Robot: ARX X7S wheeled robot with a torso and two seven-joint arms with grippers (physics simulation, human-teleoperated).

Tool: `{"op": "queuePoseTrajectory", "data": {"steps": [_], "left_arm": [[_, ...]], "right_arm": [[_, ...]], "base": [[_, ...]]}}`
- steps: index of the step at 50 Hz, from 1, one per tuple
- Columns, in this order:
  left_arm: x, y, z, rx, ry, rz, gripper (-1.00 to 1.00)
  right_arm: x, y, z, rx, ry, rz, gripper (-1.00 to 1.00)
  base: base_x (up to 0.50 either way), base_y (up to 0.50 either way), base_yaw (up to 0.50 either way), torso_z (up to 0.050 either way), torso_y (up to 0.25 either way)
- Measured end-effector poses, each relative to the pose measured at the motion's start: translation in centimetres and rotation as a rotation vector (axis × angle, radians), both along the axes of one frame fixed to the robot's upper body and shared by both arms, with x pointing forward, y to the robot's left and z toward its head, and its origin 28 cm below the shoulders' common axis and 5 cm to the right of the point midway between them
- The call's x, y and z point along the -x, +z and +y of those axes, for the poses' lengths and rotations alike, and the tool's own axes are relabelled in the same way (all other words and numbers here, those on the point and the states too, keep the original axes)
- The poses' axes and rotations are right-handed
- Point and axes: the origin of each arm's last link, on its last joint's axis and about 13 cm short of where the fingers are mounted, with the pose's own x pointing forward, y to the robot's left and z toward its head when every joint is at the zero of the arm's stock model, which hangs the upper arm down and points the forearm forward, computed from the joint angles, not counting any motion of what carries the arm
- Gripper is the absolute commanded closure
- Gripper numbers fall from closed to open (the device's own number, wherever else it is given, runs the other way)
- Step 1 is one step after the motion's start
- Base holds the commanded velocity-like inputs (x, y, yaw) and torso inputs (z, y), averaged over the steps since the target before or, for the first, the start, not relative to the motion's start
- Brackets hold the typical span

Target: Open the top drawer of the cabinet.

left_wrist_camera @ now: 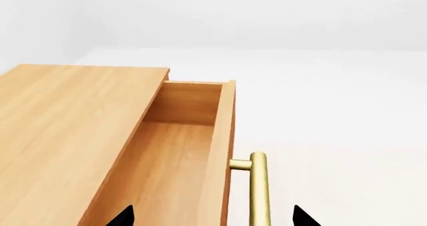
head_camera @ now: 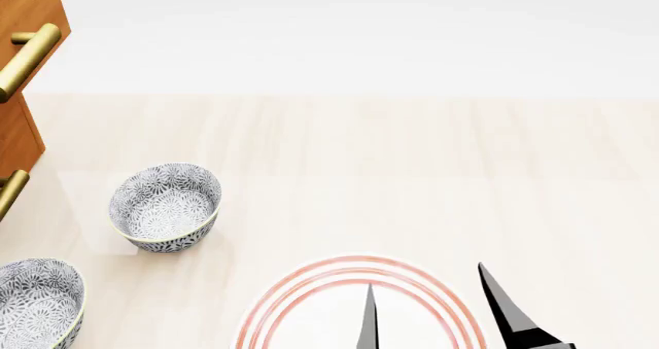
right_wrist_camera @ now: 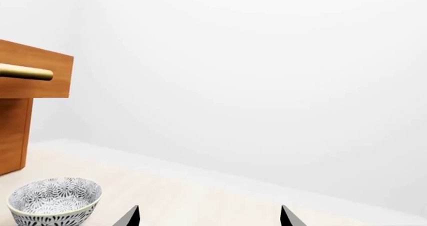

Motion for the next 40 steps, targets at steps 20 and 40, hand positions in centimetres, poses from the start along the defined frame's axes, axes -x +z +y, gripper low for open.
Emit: {"op": "queuePoseTrajectory", "data": {"steps": [20,40], "left_arm": [[-1.6,-2.8,0.3,-0.061,0.034,0.157,-1.0],[-2.7,-4.0,-0.4,-0.055,0.004,0.214,-1.0]], "right_arm": [[-0.1,-0.2,0.1,0.004,0.006,0.009,-1.0],[-0.1,-0.4,0.1,0.005,0.008,0.014,-1.0]], "base": [[0.0,0.0,0.0,0.0,0.0],[0.0,0.0,0.0,0.0,0.0]]}}
